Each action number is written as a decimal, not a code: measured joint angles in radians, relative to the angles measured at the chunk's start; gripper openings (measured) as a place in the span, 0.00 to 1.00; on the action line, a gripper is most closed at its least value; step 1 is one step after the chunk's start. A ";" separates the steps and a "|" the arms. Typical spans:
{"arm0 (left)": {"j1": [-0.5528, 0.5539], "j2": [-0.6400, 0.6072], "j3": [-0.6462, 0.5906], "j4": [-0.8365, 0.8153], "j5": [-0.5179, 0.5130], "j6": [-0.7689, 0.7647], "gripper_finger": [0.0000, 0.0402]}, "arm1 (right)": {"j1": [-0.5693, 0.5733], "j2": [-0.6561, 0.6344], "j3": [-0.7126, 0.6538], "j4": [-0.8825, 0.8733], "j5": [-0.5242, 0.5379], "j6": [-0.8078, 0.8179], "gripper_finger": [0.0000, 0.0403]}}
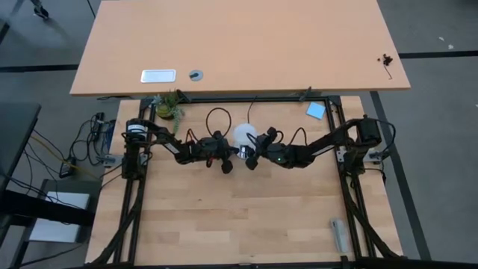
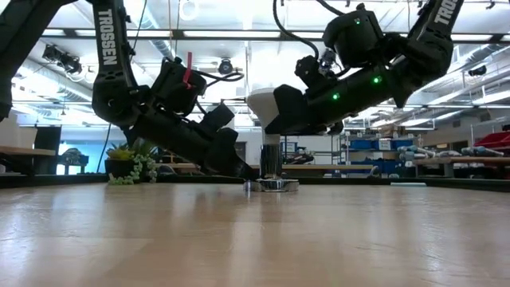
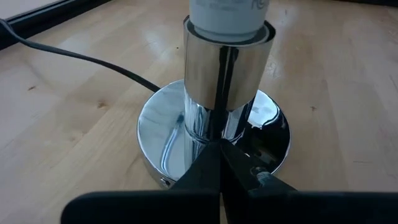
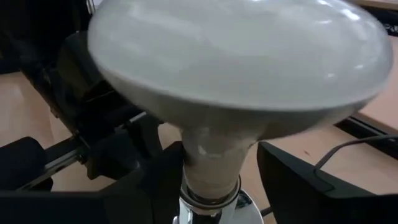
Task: Screw lightbulb
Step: Remove the white lightbulb from the desk lamp
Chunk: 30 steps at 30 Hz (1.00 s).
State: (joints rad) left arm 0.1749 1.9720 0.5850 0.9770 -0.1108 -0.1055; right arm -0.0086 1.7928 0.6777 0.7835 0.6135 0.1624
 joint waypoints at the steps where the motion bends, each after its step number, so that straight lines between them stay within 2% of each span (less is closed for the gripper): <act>1: 0.000 0.000 0.000 0.000 0.000 0.000 0.00 | 0.000 -0.003 0.000 -0.002 0.004 0.001 0.53; 6: 0.000 0.000 0.000 0.000 -0.002 -0.002 0.00 | 0.000 -0.037 0.000 -0.027 0.006 0.038 0.60; 13: 0.000 0.001 -0.001 0.001 -0.004 -0.002 0.00 | 0.000 -0.179 0.000 -0.281 -0.016 0.176 0.72; 17: 0.000 0.001 -0.001 0.004 -0.002 -0.003 0.00 | 0.014 -0.264 0.001 -0.393 -0.040 0.147 0.78; 20: 0.000 0.002 -0.001 0.005 0.000 -0.003 0.00 | 0.039 -0.327 0.001 -0.463 -0.046 0.142 0.79; 22: 0.000 0.002 -0.001 0.005 0.001 -0.003 0.00 | 0.055 -0.371 0.001 -0.501 -0.036 0.150 0.76; 25: 0.000 0.002 -0.001 0.005 0.001 -0.003 0.00 | 0.081 -0.420 0.001 -0.516 -0.008 0.156 0.66; 30: 0.000 0.002 0.000 0.008 0.003 -0.004 0.00 | 0.116 -0.435 0.001 -0.445 -0.052 0.118 0.33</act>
State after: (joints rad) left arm 0.1749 1.9739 0.5852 0.9846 -0.1078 -0.1097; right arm 0.1077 1.3575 0.6785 0.3385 0.5619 0.2803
